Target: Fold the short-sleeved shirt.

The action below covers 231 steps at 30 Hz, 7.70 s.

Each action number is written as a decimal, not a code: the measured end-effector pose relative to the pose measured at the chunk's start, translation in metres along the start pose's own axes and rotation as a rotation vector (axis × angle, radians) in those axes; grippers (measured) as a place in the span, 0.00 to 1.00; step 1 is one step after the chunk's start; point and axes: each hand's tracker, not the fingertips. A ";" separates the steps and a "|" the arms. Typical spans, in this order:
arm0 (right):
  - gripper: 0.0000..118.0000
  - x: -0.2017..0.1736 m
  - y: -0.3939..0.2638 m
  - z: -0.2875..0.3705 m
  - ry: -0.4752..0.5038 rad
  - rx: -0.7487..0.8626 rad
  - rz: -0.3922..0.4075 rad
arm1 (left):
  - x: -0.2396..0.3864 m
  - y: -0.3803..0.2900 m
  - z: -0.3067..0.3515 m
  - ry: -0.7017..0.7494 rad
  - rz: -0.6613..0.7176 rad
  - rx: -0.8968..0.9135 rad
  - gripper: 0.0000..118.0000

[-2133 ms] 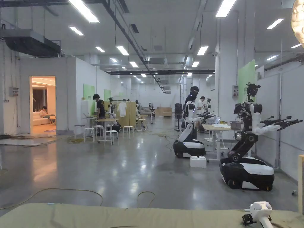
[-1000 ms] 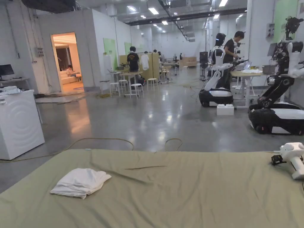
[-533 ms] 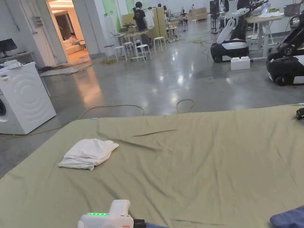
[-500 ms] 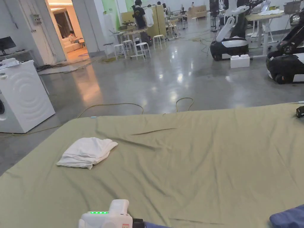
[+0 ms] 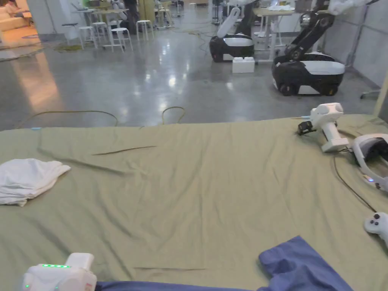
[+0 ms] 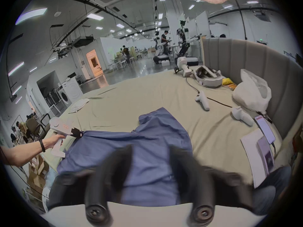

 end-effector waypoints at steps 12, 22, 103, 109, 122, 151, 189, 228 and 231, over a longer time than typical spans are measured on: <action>0.47 0.079 0.037 -0.252 -0.290 -0.519 0.005 | -0.005 0.002 0.007 -0.050 0.011 -0.055 0.10; 0.01 0.058 0.031 -0.214 -0.288 -0.383 0.019 | -0.019 -0.001 0.038 -0.107 0.053 0.044 0.09; 0.00 -0.124 -0.050 0.166 0.101 0.372 0.232 | -0.133 -0.271 0.217 -0.605 0.563 0.470 0.89; 0.00 -0.120 -0.057 0.157 0.121 0.295 0.123 | -0.165 -0.272 0.102 -0.780 0.707 0.246 0.89; 0.00 -0.108 -0.067 0.155 0.077 0.234 0.039 | -0.127 -0.248 0.042 -0.915 0.799 0.034 0.09; 0.00 -0.067 -0.085 0.182 0.086 0.289 -0.037 | 0.116 -0.174 0.143 -0.704 0.115 0.140 0.40; 0.00 -0.066 -0.102 0.170 0.085 0.205 -0.084 | -0.042 -0.232 0.063 -0.895 0.714 0.112 0.83; 0.00 -0.030 -0.133 0.189 0.112 0.212 -0.207 | 0.171 -0.170 0.160 -0.794 0.153 0.074 0.71; 0.00 -0.022 -0.138 0.192 0.103 0.216 -0.227 | 0.145 -0.178 0.180 -0.832 0.233 0.220 0.71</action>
